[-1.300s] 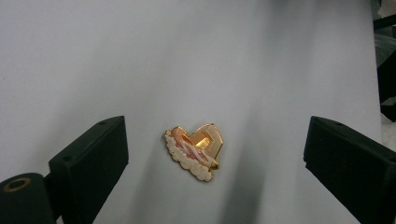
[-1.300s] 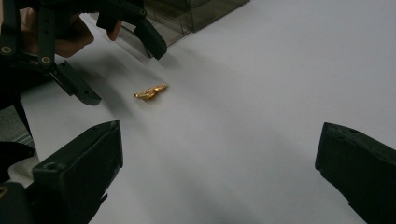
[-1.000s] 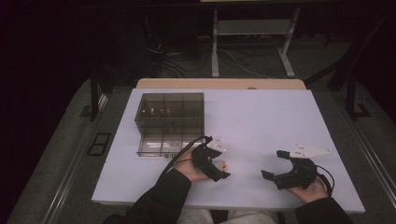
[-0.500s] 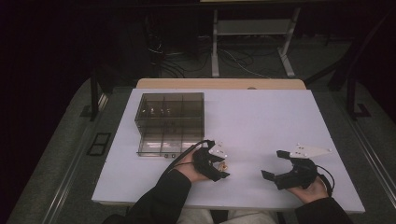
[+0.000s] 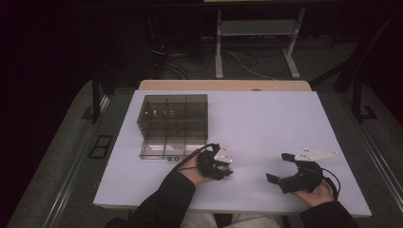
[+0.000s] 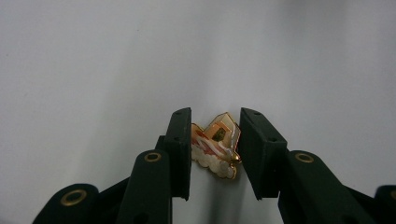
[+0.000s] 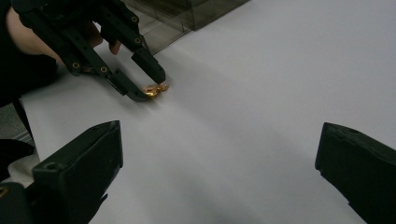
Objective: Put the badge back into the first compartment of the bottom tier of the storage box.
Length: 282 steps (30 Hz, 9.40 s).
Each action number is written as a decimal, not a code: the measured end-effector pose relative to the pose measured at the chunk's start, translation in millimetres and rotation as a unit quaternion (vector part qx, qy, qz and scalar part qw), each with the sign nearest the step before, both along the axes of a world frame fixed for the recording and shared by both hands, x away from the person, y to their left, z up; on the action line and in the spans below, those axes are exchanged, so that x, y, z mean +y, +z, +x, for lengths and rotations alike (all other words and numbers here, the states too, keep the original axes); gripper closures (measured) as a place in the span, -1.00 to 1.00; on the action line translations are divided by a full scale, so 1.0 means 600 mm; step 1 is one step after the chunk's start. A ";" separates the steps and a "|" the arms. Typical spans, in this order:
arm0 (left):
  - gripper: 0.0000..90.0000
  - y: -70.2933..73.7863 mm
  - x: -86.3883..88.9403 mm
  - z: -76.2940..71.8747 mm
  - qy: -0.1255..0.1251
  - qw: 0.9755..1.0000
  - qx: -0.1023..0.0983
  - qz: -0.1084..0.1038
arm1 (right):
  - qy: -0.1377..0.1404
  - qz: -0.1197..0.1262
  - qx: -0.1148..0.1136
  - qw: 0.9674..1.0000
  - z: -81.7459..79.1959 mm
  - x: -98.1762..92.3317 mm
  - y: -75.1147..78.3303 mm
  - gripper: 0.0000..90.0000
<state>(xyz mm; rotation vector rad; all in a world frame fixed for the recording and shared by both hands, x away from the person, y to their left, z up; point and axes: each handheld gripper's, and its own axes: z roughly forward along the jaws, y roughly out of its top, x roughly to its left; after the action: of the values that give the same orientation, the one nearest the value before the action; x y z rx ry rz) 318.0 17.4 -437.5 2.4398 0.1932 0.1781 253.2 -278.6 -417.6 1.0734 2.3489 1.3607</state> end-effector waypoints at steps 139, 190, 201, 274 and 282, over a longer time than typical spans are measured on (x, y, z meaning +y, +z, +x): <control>0.96 0.147 0.265 0.057 0.161 0.968 0.098 -0.163 | 0.002 0.001 0.001 1.000 0.000 0.003 -0.002 -0.99; 0.96 0.154 0.393 0.066 0.243 0.955 0.085 -0.150 | 0.002 0.000 0.003 1.000 0.001 0.005 -0.004 -0.99; 0.96 0.137 0.403 0.073 0.258 0.955 0.092 -0.118 | 0.002 -0.002 0.005 1.000 0.002 0.007 -0.005 -0.99; 0.73 0.031 0.411 0.105 0.298 0.941 0.146 -0.060 | 0.010 -0.011 0.012 1.000 0.002 0.011 -0.009 -0.99; 0.15 0.046 0.410 0.094 0.310 0.939 0.126 -0.076 | 0.011 -0.011 0.012 1.000 0.002 0.012 -0.009 -0.99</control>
<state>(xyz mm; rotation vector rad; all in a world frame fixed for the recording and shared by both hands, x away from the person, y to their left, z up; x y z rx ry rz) 374.6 263.4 -410.0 2.1664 1.0518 0.1172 254.4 -271.6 -423.1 1.0662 2.3937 1.3328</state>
